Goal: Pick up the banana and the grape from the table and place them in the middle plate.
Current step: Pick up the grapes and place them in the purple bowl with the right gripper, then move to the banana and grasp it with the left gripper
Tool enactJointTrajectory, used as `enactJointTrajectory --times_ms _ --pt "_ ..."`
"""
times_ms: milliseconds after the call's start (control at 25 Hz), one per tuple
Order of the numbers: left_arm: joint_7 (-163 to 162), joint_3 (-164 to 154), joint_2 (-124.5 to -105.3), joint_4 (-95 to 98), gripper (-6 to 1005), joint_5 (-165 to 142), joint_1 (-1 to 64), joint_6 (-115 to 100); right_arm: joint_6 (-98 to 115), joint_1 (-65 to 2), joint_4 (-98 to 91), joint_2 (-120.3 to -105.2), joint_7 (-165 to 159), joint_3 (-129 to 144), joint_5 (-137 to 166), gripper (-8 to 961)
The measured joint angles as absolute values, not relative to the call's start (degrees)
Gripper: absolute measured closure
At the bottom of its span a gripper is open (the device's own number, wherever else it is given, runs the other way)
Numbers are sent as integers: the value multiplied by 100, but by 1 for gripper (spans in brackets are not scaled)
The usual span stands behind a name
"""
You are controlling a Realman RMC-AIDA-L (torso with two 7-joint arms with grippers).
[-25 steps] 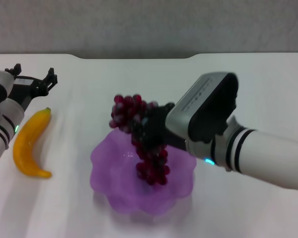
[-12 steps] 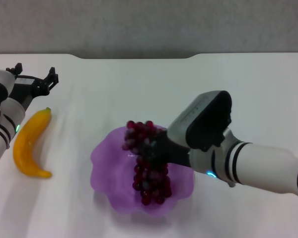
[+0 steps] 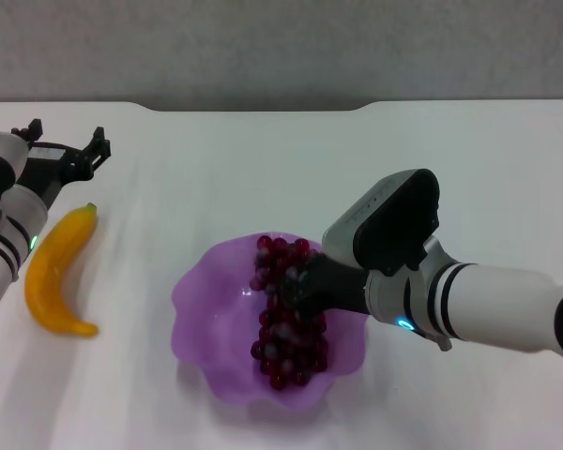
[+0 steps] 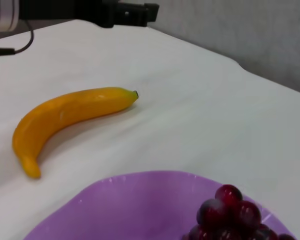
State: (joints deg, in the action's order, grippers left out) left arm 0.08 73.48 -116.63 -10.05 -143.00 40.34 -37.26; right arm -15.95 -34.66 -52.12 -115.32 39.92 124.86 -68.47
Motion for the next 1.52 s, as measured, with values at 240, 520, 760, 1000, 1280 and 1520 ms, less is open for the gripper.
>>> enactJointTrajectory --times_ms 240,520,760,1000,1280,1520 --pt "8 7348 -11663 -1017 103 -14300 4043 -3726 -1223 -3434 -5178 -11541 3923 12508 -6846 665" --pt "6 7348 -11666 -1012 103 -14299 4059 -3726 -1039 -3476 -5162 -11539 3920 12516 -6846 502" --pt "0 7347 -11662 -993 103 -14300 4066 -3726 -676 -3472 -5308 -11540 3946 12563 -6787 190" --pt "5 7348 -11664 -984 103 -14300 4067 -3726 107 -3322 -5391 -11526 3956 12598 -6763 63" --pt "7 7347 -11660 -980 103 -14297 4033 -3726 1404 -2842 -5334 -11509 3961 12621 -6687 69" --pt "9 7348 -11659 -975 103 -14302 4028 -3726 2278 -2603 -5172 -11504 3826 12553 -6448 70"
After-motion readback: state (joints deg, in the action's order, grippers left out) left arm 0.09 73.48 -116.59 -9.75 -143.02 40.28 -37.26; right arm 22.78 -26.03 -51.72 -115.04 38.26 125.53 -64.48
